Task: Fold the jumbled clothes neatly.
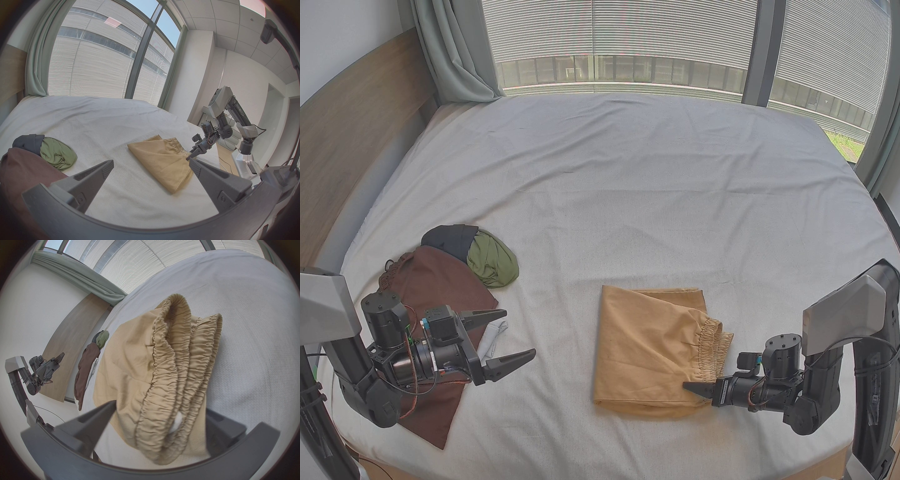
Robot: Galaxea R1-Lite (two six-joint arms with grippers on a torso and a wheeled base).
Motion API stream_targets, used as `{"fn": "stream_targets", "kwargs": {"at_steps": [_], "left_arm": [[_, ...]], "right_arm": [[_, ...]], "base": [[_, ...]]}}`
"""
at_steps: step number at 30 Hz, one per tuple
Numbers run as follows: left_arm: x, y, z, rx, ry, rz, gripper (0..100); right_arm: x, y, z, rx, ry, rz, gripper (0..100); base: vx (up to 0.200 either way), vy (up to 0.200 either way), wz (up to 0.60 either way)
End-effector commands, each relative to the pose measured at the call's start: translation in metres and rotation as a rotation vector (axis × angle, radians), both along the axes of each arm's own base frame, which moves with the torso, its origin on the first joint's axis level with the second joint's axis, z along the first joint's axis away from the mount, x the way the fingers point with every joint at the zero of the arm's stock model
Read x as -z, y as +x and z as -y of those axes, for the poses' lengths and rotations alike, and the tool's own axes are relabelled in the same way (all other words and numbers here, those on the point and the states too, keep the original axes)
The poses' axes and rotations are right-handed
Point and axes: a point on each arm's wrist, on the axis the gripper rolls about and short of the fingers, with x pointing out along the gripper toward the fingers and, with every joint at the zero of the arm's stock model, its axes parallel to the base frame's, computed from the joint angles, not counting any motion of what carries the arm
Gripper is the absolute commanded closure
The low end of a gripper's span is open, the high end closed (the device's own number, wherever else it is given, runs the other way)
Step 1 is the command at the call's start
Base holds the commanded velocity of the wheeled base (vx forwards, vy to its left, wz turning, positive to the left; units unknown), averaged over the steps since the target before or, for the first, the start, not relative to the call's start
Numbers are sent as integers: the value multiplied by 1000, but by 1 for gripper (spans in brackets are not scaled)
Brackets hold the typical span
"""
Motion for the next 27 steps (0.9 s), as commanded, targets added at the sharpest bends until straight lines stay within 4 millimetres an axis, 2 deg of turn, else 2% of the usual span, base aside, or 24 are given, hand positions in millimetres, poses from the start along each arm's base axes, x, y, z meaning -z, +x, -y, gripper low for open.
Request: {"fn": "stream_targets", "kwargs": {"at_steps": [1,27], "left_arm": [[1,0,0,1,1,-3,0],[2,-1,0,-1,2,-9,0]], "right_arm": [[-1,0,0,-1,2,3,100],[-6,0,-3,-12,11,21,100]], "base": [[0,0,0],[0,0,0]]}}
